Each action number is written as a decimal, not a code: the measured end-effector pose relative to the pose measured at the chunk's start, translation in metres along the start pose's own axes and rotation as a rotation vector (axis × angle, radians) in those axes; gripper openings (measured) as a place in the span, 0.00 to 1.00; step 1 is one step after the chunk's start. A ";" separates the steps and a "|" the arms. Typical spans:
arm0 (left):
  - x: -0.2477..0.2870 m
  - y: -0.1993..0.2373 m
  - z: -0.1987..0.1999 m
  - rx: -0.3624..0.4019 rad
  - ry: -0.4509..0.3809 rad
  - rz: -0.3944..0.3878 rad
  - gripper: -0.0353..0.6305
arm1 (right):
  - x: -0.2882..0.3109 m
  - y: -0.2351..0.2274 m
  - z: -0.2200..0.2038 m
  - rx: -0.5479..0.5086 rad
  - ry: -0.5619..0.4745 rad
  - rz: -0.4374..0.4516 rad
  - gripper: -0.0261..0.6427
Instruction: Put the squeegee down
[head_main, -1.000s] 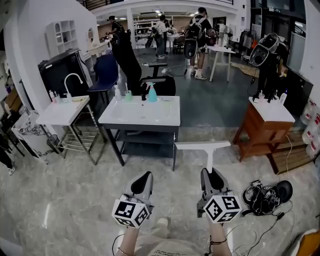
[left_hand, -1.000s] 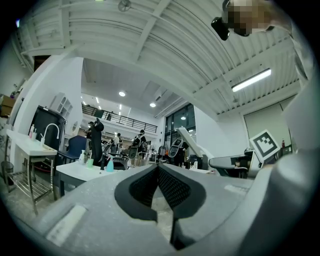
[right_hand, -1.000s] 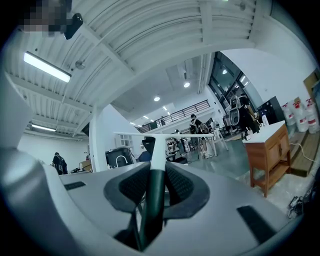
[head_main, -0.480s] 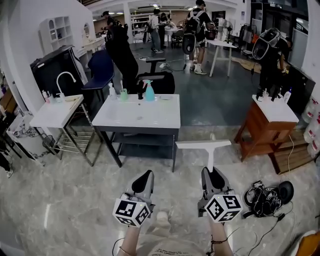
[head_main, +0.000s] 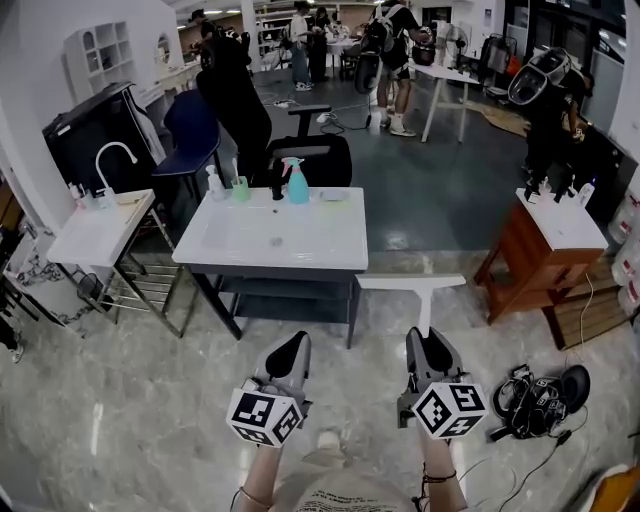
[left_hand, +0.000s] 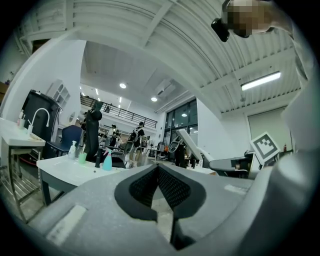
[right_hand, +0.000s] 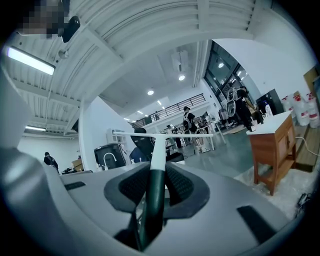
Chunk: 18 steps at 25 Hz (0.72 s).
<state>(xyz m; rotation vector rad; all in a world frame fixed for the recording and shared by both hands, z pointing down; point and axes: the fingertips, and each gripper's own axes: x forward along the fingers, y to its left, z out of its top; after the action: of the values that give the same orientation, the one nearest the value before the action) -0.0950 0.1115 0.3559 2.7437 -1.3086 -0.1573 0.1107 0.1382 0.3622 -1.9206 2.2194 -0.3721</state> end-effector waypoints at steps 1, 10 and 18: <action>0.008 0.006 0.000 -0.001 -0.001 -0.002 0.09 | 0.010 -0.002 0.000 0.003 0.000 -0.005 0.18; 0.057 0.045 -0.005 -0.002 0.013 -0.031 0.09 | 0.070 -0.009 -0.006 0.042 0.001 -0.030 0.18; 0.083 0.055 -0.010 0.010 0.027 -0.060 0.09 | 0.098 -0.014 -0.010 0.037 0.011 -0.045 0.18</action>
<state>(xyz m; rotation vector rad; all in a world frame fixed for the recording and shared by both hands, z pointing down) -0.0844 0.0129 0.3692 2.7850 -1.2238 -0.1177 0.1068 0.0405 0.3780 -1.9570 2.1630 -0.4290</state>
